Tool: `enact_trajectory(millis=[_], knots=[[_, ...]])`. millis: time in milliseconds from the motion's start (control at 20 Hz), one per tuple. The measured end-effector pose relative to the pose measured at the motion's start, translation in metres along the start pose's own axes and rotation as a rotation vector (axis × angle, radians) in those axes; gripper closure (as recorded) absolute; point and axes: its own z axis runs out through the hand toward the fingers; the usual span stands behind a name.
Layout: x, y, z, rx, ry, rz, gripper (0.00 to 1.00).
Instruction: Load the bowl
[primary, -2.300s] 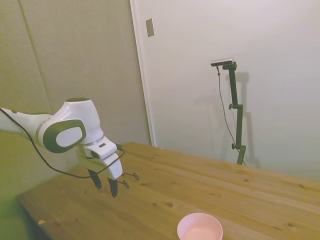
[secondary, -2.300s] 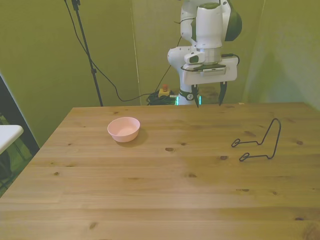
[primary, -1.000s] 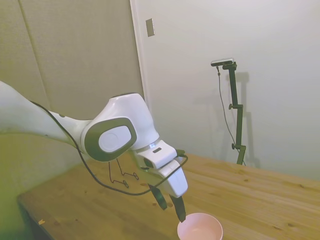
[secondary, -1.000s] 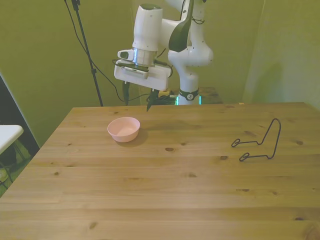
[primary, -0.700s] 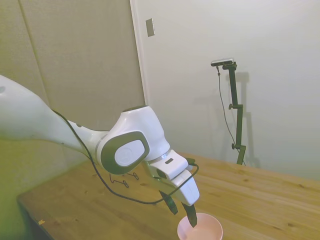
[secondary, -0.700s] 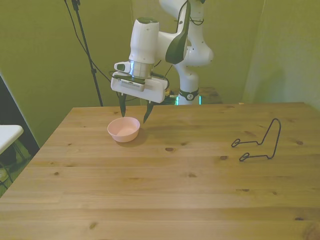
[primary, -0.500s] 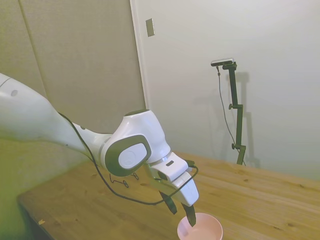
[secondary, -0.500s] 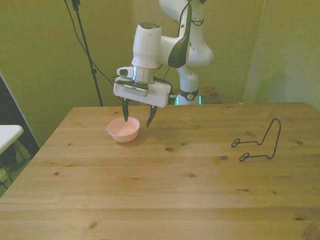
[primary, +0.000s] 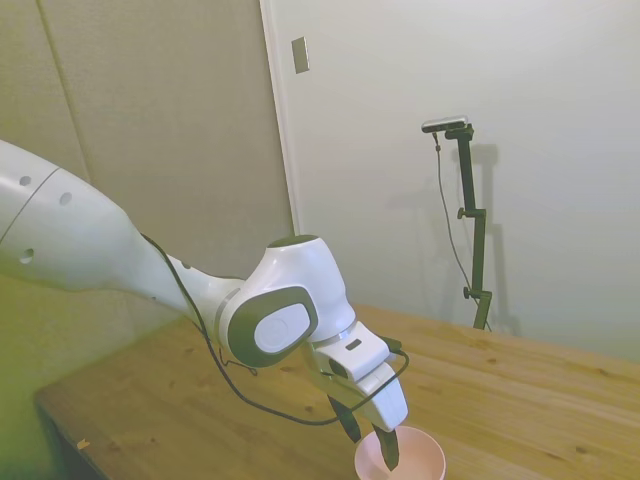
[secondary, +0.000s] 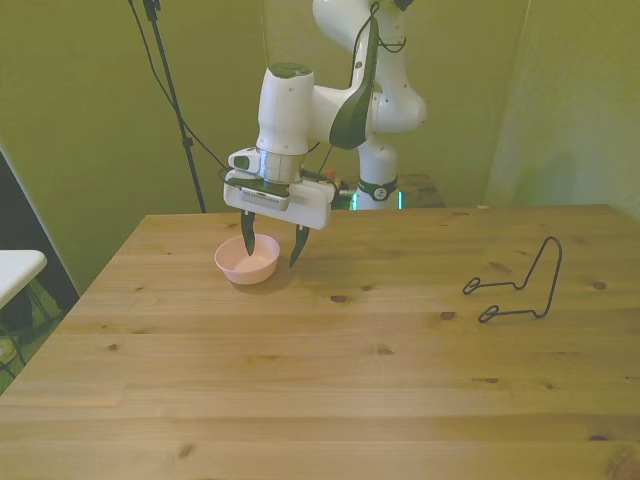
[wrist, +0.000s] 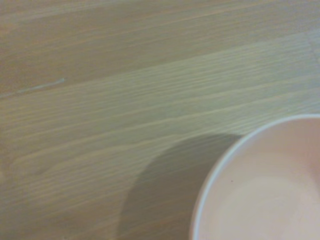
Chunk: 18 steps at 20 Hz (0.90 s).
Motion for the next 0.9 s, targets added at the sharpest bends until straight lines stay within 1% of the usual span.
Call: enact_trajectory(millis=[900], knots=[[0.002, -0.005, 0.021, 0.005, -0.029, -0.012, 1.00]])
